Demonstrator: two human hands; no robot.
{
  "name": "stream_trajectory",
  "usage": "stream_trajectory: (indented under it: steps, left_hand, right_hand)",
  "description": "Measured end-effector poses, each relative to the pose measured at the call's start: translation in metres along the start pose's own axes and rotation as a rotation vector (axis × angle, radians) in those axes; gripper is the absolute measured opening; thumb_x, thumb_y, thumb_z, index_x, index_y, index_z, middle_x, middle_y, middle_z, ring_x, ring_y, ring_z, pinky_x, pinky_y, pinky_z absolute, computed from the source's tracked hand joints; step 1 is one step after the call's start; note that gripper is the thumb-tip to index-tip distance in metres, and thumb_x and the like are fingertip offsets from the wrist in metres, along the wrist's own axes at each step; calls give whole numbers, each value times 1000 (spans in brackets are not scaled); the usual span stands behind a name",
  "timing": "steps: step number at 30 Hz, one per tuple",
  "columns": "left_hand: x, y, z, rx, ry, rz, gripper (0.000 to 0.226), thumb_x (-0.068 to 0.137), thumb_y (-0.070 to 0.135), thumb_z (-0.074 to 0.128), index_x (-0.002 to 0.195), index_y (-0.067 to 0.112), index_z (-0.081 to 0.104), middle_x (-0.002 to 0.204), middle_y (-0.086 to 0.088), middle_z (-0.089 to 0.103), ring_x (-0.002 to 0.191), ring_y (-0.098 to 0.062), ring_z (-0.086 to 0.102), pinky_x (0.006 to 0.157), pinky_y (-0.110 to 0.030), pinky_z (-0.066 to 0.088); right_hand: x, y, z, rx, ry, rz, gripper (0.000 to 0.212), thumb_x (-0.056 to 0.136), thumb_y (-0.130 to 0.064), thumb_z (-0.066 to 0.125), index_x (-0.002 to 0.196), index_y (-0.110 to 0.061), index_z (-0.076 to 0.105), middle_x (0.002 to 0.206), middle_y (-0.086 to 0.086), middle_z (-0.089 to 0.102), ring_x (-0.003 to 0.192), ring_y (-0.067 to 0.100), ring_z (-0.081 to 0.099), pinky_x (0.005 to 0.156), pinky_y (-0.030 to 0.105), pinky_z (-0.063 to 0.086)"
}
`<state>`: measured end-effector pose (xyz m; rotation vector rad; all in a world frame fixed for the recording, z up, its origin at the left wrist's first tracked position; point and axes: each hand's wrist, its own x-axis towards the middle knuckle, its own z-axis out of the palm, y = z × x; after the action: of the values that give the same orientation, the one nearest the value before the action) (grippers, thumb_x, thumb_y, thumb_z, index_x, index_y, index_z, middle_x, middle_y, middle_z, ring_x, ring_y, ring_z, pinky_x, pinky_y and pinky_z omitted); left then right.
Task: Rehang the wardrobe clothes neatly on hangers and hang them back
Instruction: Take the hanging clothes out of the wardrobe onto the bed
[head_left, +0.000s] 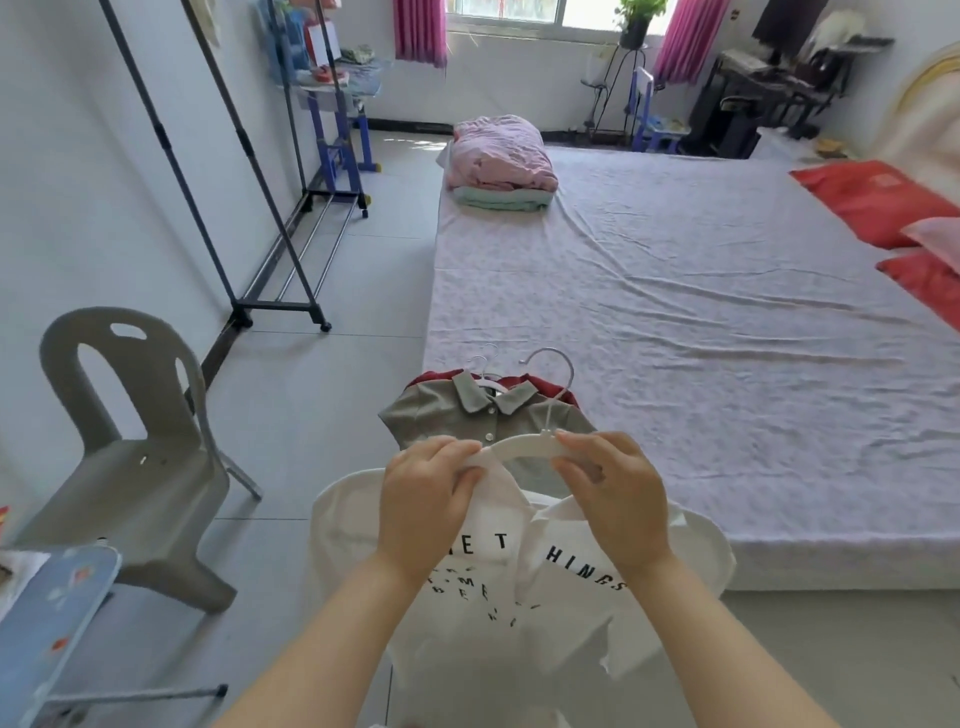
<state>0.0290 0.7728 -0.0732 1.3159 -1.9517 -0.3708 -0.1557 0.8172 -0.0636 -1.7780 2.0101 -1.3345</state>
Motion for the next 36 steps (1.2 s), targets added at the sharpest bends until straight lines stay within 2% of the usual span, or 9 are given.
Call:
stream_trajectory:
  steps: [3, 8, 10, 18, 21, 24, 27, 32, 36]
  left_hand:
    - [42, -14, 22, 15, -6, 17, 25, 68, 6, 79, 91, 14, 72, 90, -1, 71, 81, -22, 66, 75, -33, 43]
    - [110, -43, 67, 44, 7, -34, 19, 72, 14, 71, 90, 14, 73, 89, 0, 71, 81, -22, 66, 74, -33, 44]
    - [137, -52, 84, 61, -12, -58, 18, 72, 15, 69, 90, 13, 73, 88, 0, 71, 80, -22, 66, 73, -35, 47]
    - [225, -91, 158, 180, -47, -151, 24, 69, 5, 76, 92, 13, 72, 90, -1, 71, 85, -23, 66, 77, -35, 43]
    - [242, -111, 181, 296, -212, -281, 42, 80, 12, 66, 121, 20, 59, 122, 1, 60, 113, -22, 55, 93, -35, 35]
    - [247, -130, 200, 426, -481, -422, 64, 88, 29, 54, 144, 29, 23, 151, 5, 23, 138, -16, 21, 111, -35, 14]
    - [242, -136, 210, 399, -538, -485, 60, 88, 31, 54, 141, 29, 28, 150, 5, 25, 137, -16, 22, 110, -33, 18]
    - [228, -136, 209, 364, -622, -537, 53, 90, 30, 51, 140, 25, 32, 146, 5, 31, 134, -15, 26, 109, -32, 21]
    - [233, -129, 203, 350, -652, -506, 54, 91, 32, 50, 140, 24, 31, 144, 6, 35, 133, -14, 29, 106, -31, 24]
  right_hand:
    - [41, 21, 20, 1, -17, 14, 31, 71, -11, 79, 99, -21, 73, 88, -12, 58, 67, 4, 60, 67, 5, 45]
    - [116, 63, 60, 76, -69, 35, 36, 70, -7, 79, 101, -25, 72, 85, -20, 54, 73, 10, 61, 66, 12, 49]
    - [146, 81, 76, 121, -99, 36, 37, 70, -6, 78, 101, -26, 72, 87, -22, 53, 75, 7, 61, 69, 9, 49]
    - [241, 155, 143, 335, -296, 308, 44, 78, -10, 72, 88, -52, 62, 90, -17, 55, 87, -8, 57, 71, -2, 39]
    - [265, 180, 177, 213, -487, 383, 35, 84, -22, 64, 111, -44, 60, 105, -15, 53, 102, 5, 54, 79, 9, 39]
    - [276, 205, 201, -25, -707, 395, 55, 85, -25, 61, 137, -29, 42, 134, -2, 44, 124, 17, 40, 100, 28, 36]
    - [265, 221, 204, -91, -804, 441, 58, 86, -26, 61, 139, -26, 38, 142, 2, 37, 132, 17, 33, 103, 30, 33]
    - [234, 231, 192, -136, -864, 560, 52, 88, -30, 59, 137, -23, 41, 138, 1, 40, 121, 16, 44, 98, 29, 39]
    - [219, 226, 173, -201, -891, 536, 54, 89, -30, 56, 139, -23, 36, 140, 0, 38, 127, 17, 39, 102, 32, 38]
